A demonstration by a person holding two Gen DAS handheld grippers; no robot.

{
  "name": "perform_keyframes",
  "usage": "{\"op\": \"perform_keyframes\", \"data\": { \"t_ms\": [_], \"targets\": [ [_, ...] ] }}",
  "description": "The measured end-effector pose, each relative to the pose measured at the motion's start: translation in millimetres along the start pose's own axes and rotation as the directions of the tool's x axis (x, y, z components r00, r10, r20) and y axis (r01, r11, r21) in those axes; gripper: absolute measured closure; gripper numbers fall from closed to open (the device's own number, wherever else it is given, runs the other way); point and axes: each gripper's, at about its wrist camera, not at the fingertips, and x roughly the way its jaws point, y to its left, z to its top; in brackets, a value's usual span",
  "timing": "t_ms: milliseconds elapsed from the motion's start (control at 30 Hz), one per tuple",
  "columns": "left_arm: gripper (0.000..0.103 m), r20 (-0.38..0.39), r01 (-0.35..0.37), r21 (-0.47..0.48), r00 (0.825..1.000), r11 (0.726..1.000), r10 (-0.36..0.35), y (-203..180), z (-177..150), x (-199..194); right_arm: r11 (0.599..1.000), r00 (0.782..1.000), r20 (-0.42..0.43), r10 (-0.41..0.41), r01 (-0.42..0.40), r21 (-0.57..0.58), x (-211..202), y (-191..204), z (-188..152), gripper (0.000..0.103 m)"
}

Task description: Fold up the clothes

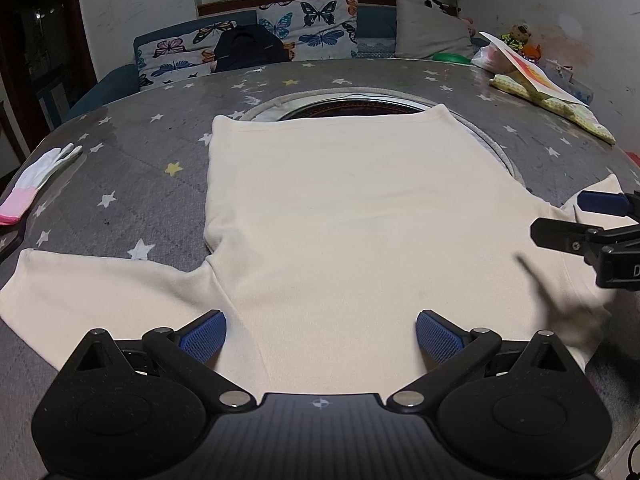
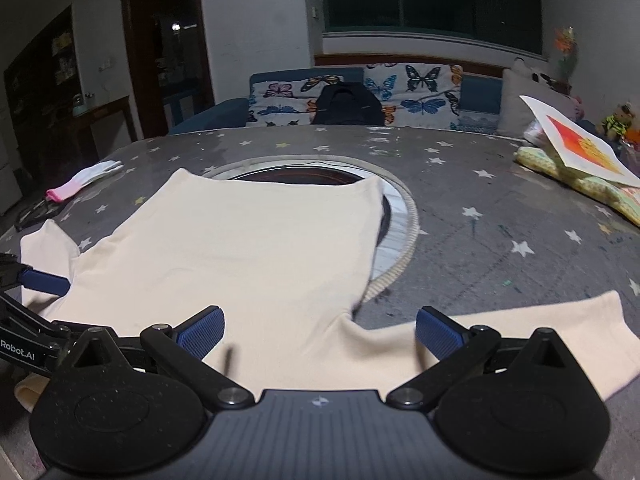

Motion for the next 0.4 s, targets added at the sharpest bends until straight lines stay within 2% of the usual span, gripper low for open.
{"op": "perform_keyframes", "data": {
  "t_ms": [400],
  "targets": [
    [0.000, 0.002, -0.003, -0.009, 1.000, 1.000, 0.003, 0, 0, 0, 0.996, 0.999, 0.014, -0.048, 0.047, 0.069, -9, -19, -7, 0.000]
  ]
}}
